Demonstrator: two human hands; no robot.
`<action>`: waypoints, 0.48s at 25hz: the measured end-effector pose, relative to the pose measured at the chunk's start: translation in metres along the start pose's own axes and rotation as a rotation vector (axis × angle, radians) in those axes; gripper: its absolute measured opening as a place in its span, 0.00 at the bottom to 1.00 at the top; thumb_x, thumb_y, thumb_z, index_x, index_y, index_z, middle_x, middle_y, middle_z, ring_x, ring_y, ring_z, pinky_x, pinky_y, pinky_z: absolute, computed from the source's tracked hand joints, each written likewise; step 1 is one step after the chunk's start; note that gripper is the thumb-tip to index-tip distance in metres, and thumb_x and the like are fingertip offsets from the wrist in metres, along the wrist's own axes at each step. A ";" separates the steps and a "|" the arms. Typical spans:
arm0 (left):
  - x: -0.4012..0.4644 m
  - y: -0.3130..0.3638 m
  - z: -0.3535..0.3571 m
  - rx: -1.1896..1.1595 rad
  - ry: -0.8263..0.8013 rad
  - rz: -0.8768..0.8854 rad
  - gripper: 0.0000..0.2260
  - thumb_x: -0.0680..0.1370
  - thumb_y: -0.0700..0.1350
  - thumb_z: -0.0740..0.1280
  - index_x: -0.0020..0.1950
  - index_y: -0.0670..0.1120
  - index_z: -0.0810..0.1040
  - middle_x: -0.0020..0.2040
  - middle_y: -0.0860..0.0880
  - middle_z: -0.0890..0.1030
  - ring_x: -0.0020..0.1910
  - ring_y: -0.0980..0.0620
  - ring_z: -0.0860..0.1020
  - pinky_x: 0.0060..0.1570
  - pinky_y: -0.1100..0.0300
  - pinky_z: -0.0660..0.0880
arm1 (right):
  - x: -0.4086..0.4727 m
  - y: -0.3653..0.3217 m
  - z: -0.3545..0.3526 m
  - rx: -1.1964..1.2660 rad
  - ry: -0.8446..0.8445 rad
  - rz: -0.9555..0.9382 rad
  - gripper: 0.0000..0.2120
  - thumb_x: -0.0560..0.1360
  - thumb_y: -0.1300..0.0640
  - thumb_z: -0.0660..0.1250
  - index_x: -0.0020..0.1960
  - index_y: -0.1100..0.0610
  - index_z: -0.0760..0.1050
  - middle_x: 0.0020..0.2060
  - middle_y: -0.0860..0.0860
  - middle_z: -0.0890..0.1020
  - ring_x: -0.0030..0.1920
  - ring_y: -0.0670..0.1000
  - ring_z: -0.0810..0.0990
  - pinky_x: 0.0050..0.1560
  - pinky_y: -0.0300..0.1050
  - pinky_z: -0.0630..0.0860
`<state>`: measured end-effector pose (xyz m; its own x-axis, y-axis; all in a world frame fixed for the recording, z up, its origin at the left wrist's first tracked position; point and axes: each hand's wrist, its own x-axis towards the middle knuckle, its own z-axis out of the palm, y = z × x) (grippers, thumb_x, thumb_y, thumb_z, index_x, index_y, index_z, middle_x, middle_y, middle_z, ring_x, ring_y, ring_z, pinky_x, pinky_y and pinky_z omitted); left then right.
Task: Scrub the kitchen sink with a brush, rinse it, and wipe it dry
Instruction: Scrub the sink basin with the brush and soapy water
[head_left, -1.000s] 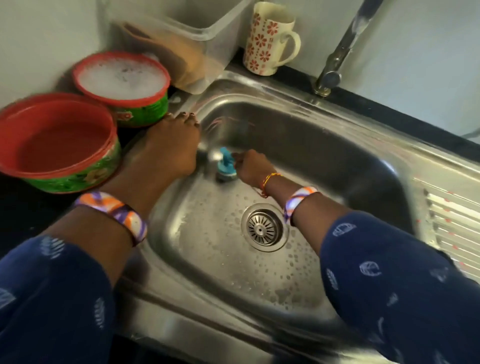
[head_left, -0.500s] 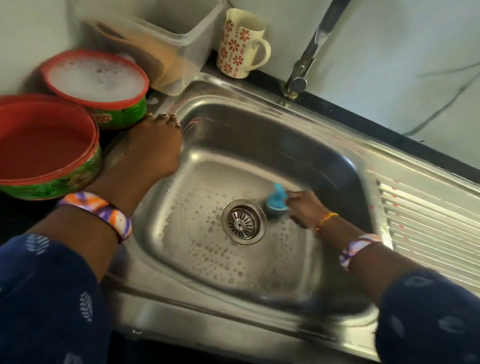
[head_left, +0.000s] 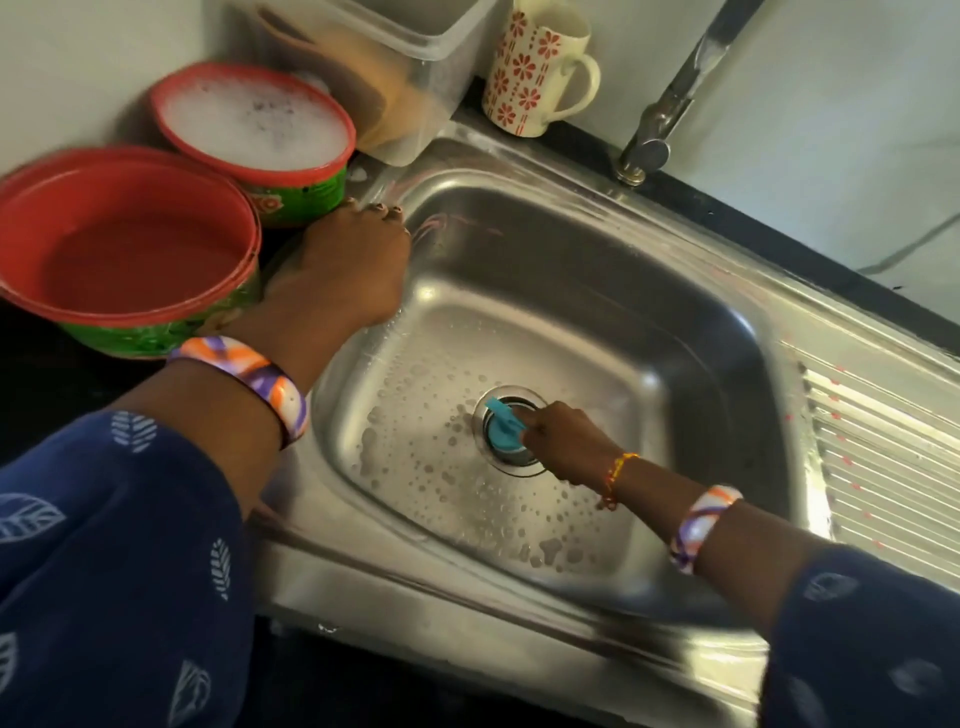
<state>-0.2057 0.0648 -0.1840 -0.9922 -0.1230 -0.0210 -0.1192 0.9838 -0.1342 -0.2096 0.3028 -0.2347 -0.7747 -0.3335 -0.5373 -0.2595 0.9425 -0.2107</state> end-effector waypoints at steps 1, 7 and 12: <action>0.000 -0.001 0.001 -0.009 -0.005 -0.008 0.25 0.76 0.38 0.60 0.73 0.40 0.63 0.73 0.42 0.65 0.70 0.42 0.66 0.68 0.49 0.63 | 0.000 0.007 -0.004 -0.041 0.005 0.001 0.20 0.79 0.60 0.55 0.69 0.53 0.70 0.49 0.60 0.79 0.44 0.57 0.79 0.41 0.35 0.74; 0.001 0.000 0.001 -0.003 -0.020 -0.001 0.25 0.76 0.39 0.61 0.73 0.40 0.63 0.72 0.42 0.65 0.69 0.42 0.67 0.68 0.50 0.63 | -0.005 0.005 -0.003 -0.001 -0.054 -0.029 0.20 0.79 0.60 0.56 0.70 0.54 0.68 0.35 0.49 0.71 0.29 0.45 0.65 0.26 0.25 0.68; 0.002 0.001 0.003 0.009 -0.059 -0.015 0.27 0.76 0.40 0.61 0.74 0.41 0.61 0.74 0.42 0.64 0.71 0.42 0.66 0.69 0.49 0.63 | 0.004 0.018 -0.014 -0.117 -0.027 -0.033 0.19 0.80 0.58 0.56 0.70 0.54 0.70 0.58 0.60 0.78 0.57 0.59 0.77 0.56 0.43 0.72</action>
<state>-0.2081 0.0652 -0.1870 -0.9864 -0.1452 -0.0774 -0.1330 0.9806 -0.1443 -0.2258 0.3187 -0.2289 -0.7494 -0.3633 -0.5535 -0.3511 0.9269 -0.1330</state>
